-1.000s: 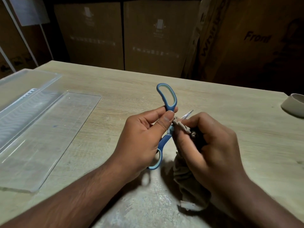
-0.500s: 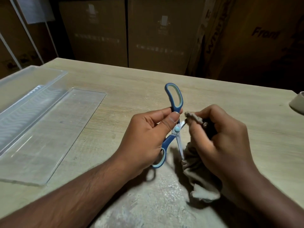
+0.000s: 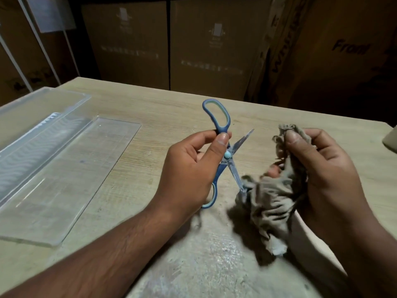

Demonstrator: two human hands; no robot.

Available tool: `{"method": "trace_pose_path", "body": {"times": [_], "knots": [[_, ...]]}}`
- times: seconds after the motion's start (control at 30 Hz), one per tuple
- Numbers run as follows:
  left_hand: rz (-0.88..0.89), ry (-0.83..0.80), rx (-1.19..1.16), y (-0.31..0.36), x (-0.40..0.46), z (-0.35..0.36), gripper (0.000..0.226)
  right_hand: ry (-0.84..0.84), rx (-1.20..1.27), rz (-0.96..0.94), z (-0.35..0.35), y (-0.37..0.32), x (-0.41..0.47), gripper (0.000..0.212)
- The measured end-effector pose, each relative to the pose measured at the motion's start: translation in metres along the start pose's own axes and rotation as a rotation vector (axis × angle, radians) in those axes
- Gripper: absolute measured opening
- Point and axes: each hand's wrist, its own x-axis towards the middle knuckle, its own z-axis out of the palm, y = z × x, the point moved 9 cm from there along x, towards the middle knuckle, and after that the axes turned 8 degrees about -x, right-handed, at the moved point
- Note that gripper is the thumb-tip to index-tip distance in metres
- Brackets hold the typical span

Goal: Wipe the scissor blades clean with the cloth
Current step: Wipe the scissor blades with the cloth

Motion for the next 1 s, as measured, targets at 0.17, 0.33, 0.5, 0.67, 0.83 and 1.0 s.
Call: {"method": "trace_pose_path", "body": {"times": [0.17,0.33,0.5,0.67,0.83,1.0], "knots": [[0.012,-0.044,0.038,-0.001,-0.003,0.004,0.019,0.138,-0.645,-0.562,-0.002,-0.032,-0.018,0.020],[0.004,-0.141,0.043,-0.001,-0.007,0.017,0.026,-0.023,-0.873,-0.713,0.031,-0.026,-0.032,0.011],[0.018,-0.251,0.147,0.000,-0.015,0.024,0.022,0.049,-0.908,-0.690,0.020,-0.024,-0.026,0.005],[0.037,-0.217,0.198,-0.003,-0.013,0.020,0.022,-0.052,-0.883,-0.696,0.032,-0.019,-0.032,0.003],[0.050,-0.210,0.233,-0.006,-0.010,0.016,0.023,-0.042,-0.839,-0.562,0.025,-0.010,-0.021,0.002],[0.044,-0.201,0.242,-0.008,-0.009,0.019,0.025,-0.082,-0.817,-0.527,0.037,-0.006,-0.028,0.012]]}}
